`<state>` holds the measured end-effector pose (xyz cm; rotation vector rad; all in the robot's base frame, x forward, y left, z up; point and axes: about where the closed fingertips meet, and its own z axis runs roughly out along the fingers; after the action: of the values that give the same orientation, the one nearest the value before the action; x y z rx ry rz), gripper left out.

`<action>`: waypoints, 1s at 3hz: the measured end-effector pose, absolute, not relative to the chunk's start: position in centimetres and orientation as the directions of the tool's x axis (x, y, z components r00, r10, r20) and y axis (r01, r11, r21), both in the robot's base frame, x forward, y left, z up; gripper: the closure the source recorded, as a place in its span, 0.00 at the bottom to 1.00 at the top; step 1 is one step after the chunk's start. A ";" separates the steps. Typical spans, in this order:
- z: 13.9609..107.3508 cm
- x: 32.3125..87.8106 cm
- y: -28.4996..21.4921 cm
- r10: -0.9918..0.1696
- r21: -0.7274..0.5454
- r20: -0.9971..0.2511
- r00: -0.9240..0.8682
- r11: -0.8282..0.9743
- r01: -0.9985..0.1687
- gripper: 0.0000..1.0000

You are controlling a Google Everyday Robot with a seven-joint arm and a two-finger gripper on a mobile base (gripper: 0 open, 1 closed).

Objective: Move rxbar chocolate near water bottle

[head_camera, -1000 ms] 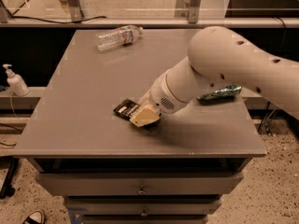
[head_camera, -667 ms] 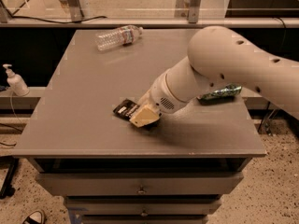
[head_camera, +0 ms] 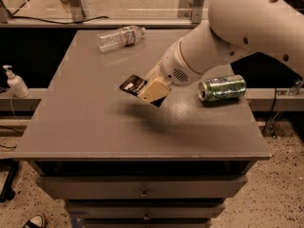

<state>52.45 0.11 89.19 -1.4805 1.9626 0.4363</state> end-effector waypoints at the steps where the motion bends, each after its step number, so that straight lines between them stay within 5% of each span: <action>1: 89.2 52.4 0.1 -0.734 -0.109 -0.659 -0.167 0.312 -0.944 1.00; 3: 89.2 57.4 0.6 -0.705 -0.181 -0.694 -0.144 0.364 -0.913 1.00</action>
Offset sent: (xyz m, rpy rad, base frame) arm 0.0391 0.0141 -0.0078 0.0603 -0.0752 -0.0501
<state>57.41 0.59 89.17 -1.4039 1.9123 0.3703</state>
